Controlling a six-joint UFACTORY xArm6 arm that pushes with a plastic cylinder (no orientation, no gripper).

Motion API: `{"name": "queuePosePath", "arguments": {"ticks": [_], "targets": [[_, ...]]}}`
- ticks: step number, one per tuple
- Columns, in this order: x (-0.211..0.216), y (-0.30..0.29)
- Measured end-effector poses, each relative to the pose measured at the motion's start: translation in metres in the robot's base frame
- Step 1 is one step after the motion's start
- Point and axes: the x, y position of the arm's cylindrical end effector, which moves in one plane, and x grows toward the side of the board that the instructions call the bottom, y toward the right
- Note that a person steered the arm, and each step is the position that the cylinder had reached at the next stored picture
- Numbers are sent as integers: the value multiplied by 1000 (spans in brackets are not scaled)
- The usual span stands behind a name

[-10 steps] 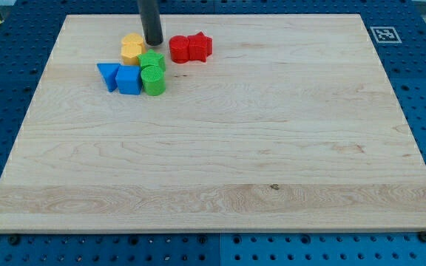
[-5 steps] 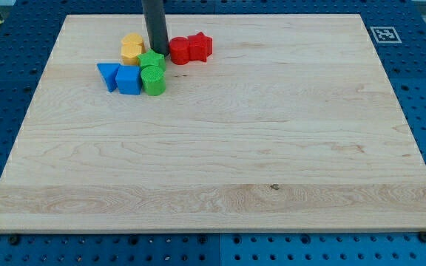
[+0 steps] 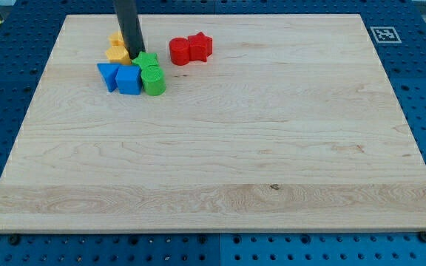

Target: Slide the green star and the green circle towards center

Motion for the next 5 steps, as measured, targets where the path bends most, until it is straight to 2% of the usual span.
{"name": "queuePosePath", "arguments": {"ticks": [5], "targets": [[48, 37]]}}
